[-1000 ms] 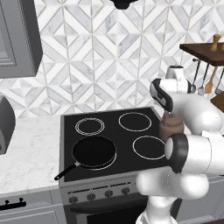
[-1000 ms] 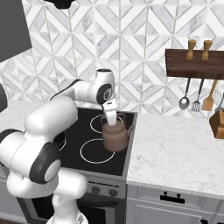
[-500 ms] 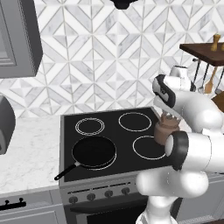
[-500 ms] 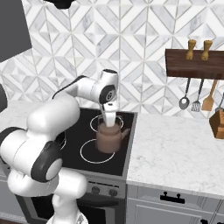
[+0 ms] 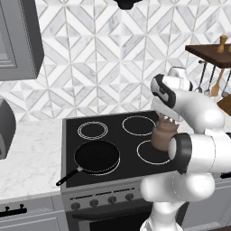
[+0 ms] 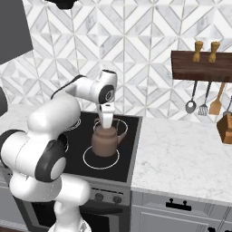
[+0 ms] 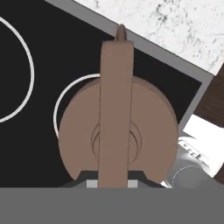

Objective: Pick the kettle from the counter and place it on a stove burner. Then turn the burner on.

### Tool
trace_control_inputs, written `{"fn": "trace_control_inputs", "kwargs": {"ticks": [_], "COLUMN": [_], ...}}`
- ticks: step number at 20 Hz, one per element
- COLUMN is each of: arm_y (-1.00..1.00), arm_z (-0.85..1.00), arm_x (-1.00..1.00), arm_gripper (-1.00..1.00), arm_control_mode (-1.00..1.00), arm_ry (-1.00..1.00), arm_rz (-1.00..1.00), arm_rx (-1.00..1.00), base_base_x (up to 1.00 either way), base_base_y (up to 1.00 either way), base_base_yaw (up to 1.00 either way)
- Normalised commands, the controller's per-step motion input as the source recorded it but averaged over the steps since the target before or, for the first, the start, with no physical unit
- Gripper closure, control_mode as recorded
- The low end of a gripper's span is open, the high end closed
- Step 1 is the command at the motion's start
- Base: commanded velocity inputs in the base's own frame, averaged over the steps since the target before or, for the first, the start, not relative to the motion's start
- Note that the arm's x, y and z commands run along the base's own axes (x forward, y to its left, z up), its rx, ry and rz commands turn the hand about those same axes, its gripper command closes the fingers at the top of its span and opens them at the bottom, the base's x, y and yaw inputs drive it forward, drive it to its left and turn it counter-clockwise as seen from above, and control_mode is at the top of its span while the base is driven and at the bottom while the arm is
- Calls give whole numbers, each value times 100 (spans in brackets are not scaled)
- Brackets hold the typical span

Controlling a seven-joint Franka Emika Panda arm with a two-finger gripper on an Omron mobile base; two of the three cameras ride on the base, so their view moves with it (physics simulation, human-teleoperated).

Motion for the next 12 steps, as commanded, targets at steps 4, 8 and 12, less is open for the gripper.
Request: {"fn": "trace_control_inputs", "kwargs": {"ticks": [4, 8, 12], "arm_y": [15, 20, 8], "arm_z": [-1, 0, -2], "arm_x": [5, 27, 3], "arm_gripper": [100, 100, 100], "arm_control_mode": [-100, -100, -100], "arm_ry": [-12, -13, -1], "arm_rz": [-2, -7, -1], "arm_rx": [4, 0, 0], "base_base_x": [0, 0, 0], "base_base_y": [0, 0, 0], "base_base_yaw": [0, 0, 0]}}
